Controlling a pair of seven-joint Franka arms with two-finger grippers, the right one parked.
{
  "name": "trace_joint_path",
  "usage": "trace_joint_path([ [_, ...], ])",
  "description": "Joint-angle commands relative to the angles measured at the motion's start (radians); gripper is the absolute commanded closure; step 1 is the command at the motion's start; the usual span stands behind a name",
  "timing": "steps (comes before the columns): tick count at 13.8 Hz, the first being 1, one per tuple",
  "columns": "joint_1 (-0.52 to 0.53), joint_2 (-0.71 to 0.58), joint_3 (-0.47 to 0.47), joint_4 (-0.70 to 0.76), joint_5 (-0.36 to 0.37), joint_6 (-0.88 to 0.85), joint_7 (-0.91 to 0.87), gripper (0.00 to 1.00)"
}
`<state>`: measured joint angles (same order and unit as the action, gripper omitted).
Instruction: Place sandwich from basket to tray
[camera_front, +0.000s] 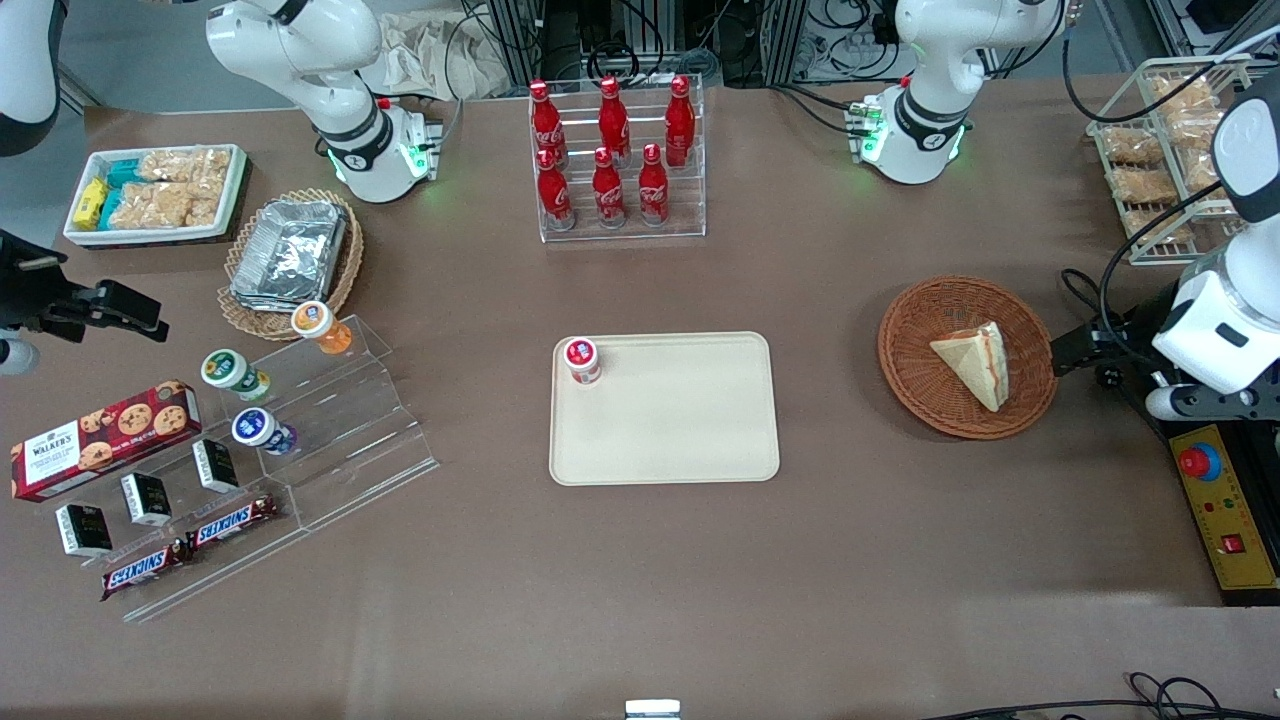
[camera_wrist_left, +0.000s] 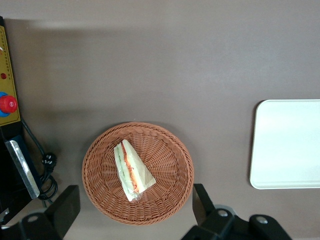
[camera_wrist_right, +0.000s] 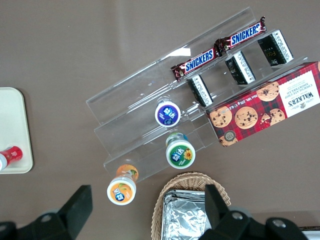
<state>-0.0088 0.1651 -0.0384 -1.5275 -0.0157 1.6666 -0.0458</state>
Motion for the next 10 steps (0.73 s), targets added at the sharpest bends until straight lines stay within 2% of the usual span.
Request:
trace_joint_path([
  [1, -0.002, -0.007, -0.002, 0.018, -0.007, -0.007, -0.003, 0.0],
  [6, 0.006, -0.033, 0.003, -0.006, -0.006, -0.018, -0.003, 0.0],
  [10, 0.006, -0.117, 0.002, -0.13, -0.006, -0.008, -0.042, 0.0],
])
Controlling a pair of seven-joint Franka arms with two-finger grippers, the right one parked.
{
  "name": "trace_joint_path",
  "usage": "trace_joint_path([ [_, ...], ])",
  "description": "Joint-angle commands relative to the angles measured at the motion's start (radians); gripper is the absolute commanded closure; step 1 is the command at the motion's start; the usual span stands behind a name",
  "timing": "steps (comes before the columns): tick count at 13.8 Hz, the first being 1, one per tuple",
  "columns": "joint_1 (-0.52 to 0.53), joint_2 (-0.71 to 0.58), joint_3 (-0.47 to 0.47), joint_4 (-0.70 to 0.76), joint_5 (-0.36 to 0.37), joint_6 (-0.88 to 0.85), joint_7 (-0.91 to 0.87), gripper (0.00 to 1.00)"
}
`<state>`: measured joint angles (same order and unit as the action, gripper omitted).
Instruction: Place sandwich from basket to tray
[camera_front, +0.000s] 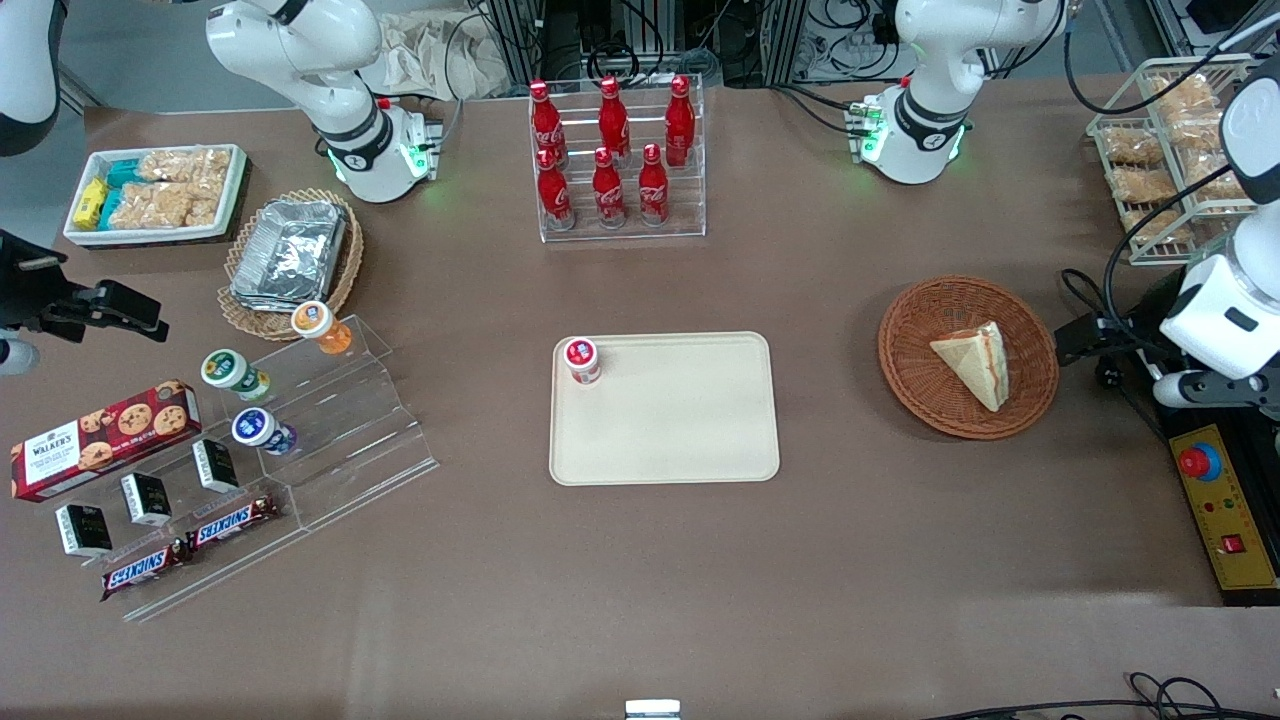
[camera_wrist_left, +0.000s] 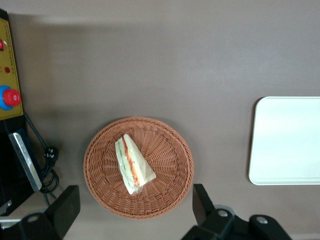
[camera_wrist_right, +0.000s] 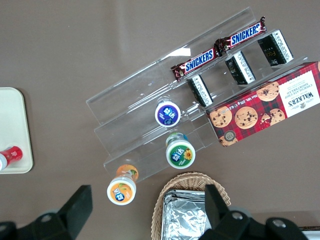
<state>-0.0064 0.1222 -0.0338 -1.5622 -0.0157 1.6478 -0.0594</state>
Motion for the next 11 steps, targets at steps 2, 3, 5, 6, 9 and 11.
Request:
trace_joint_path([
  [2, 0.003, -0.137, -0.003, -0.212, -0.007, 0.056, -0.051, 0.0],
  [3, 0.002, -0.179, -0.004, -0.29, -0.009, 0.103, -0.083, 0.0],
  [5, -0.001, -0.258, -0.008, -0.462, -0.009, 0.226, -0.163, 0.0],
  [6, -0.001, -0.295, -0.008, -0.543, -0.01, 0.292, -0.178, 0.0],
  [9, 0.006, -0.306, -0.006, -0.657, -0.015, 0.382, -0.307, 0.0],
  [11, 0.008, -0.286, -0.003, -0.697, -0.015, 0.424, -0.396, 0.0],
])
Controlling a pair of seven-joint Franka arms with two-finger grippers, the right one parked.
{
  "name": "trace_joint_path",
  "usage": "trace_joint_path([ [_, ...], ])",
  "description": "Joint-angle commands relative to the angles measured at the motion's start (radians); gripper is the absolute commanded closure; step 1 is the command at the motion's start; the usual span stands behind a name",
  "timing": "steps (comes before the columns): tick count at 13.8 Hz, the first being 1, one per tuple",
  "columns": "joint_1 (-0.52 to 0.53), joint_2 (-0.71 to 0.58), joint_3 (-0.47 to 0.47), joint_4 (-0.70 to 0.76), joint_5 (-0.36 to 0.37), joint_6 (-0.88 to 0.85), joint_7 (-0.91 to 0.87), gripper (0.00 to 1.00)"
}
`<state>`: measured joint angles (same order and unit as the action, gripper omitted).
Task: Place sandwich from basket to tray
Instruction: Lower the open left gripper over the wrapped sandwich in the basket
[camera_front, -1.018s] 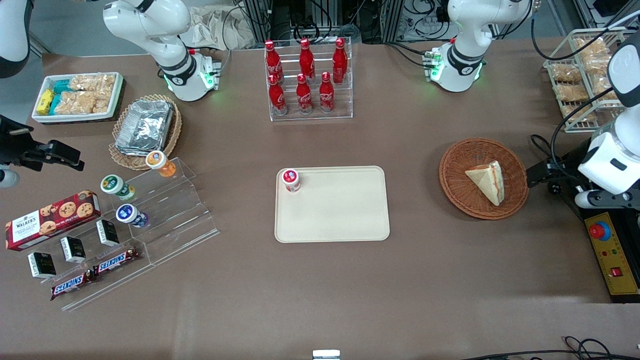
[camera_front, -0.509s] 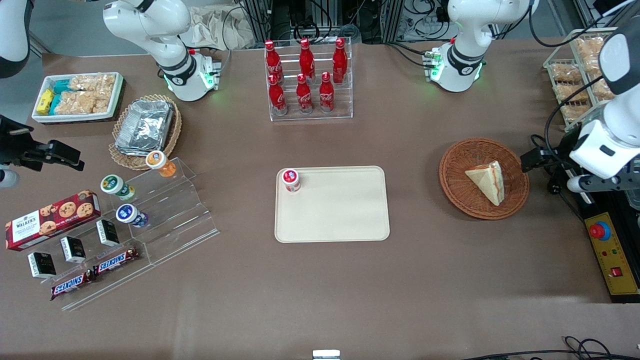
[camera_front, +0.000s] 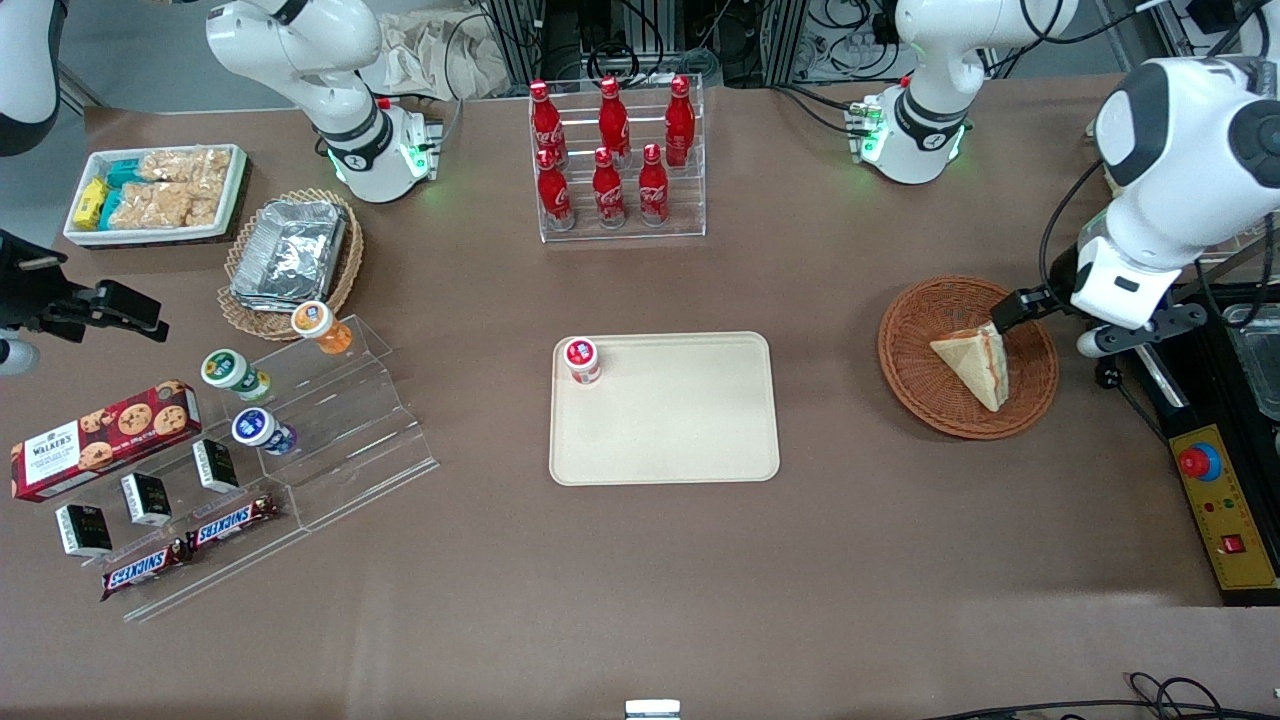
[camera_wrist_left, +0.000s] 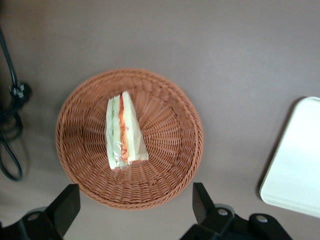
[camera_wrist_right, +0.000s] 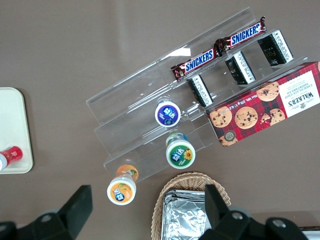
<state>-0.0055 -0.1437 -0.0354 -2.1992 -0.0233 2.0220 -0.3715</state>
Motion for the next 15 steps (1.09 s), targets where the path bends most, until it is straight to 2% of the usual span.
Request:
trace_joint_path([
  [1, 0.009, -0.01, 0.0, -0.074, -0.009, 0.07, -0.116, 0.0],
  [4, 0.009, 0.019, 0.002, -0.143, -0.01, 0.179, -0.203, 0.0],
  [7, 0.037, 0.05, 0.005, -0.194, -0.01, 0.248, -0.214, 0.0],
  [15, 0.067, 0.199, 0.006, -0.198, -0.009, 0.282, -0.211, 0.0],
])
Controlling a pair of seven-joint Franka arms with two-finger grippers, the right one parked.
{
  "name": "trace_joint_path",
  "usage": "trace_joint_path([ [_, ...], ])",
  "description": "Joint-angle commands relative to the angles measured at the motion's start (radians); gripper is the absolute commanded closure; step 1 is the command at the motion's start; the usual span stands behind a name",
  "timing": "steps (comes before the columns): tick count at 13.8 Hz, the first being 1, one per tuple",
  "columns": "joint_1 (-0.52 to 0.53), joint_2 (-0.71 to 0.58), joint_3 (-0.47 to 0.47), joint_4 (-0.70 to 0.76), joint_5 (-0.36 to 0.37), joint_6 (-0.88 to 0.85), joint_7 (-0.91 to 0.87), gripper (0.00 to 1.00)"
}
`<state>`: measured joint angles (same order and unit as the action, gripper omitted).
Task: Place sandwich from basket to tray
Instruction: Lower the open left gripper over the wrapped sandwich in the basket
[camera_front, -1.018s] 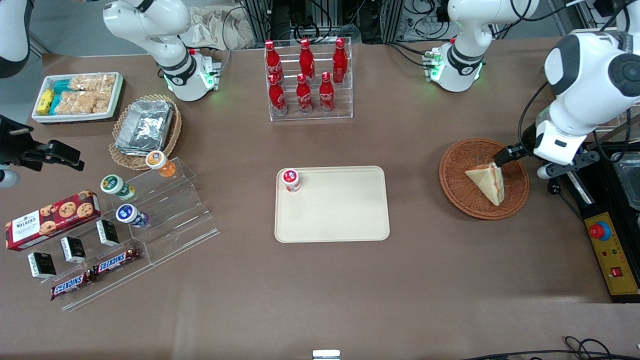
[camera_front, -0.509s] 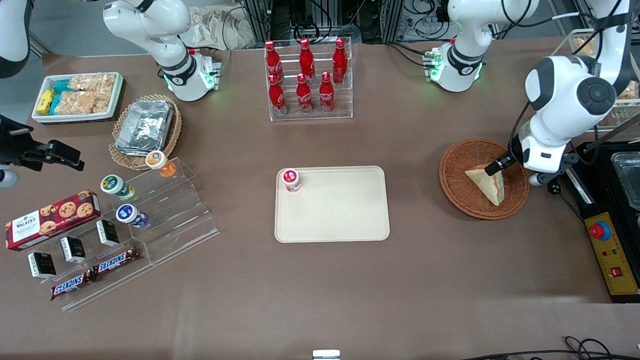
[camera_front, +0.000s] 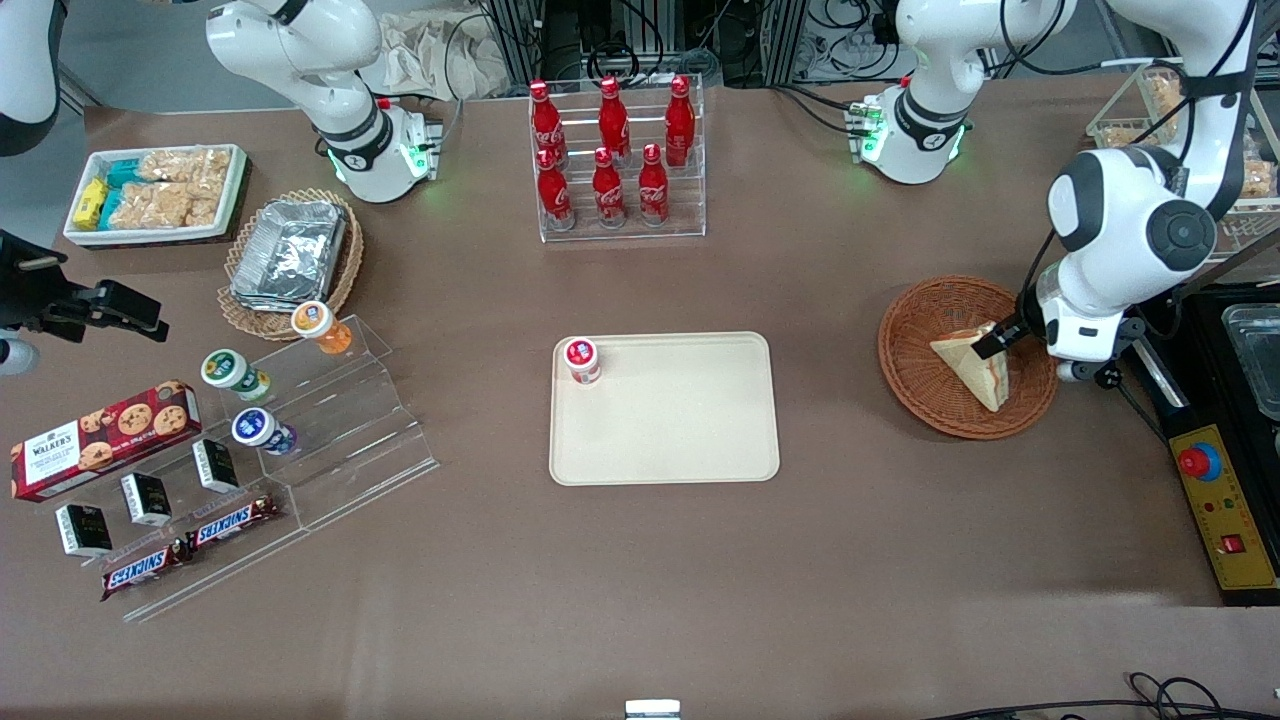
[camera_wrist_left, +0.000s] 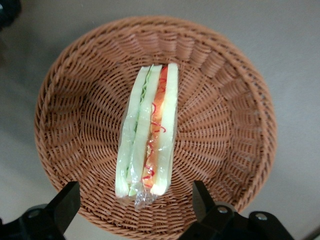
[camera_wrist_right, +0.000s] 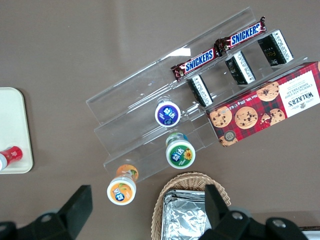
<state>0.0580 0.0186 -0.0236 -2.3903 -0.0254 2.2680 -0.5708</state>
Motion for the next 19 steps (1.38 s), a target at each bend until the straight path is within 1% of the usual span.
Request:
trace_joint_path([
  [1, 0.003, 0.066, -0.006, -0.007, -0.007, 0.053, -0.014, 0.0],
  [6, 0.017, 0.165, -0.001, 0.0, -0.018, 0.134, -0.017, 0.0],
  [7, 0.017, 0.17, -0.001, 0.002, -0.018, 0.137, -0.02, 0.01],
  [8, 0.017, 0.166, -0.001, 0.002, -0.018, 0.137, -0.02, 0.06],
  [9, 0.017, 0.162, -0.001, 0.002, -0.018, 0.137, -0.026, 0.19],
  [10, 0.017, 0.161, -0.002, 0.003, -0.018, 0.136, -0.05, 0.43],
  [11, 0.016, 0.158, -0.002, 0.008, -0.016, 0.134, -0.072, 0.57],
  [12, 0.013, 0.149, -0.006, 0.01, -0.016, 0.127, -0.081, 0.69],
  [13, 0.013, 0.135, -0.006, 0.011, -0.016, 0.125, -0.087, 0.76],
  [15, 0.013, 0.104, -0.006, 0.031, -0.016, 0.075, -0.086, 0.76],
  [19, 0.014, 0.049, -0.004, 0.147, -0.014, -0.143, -0.086, 0.75],
])
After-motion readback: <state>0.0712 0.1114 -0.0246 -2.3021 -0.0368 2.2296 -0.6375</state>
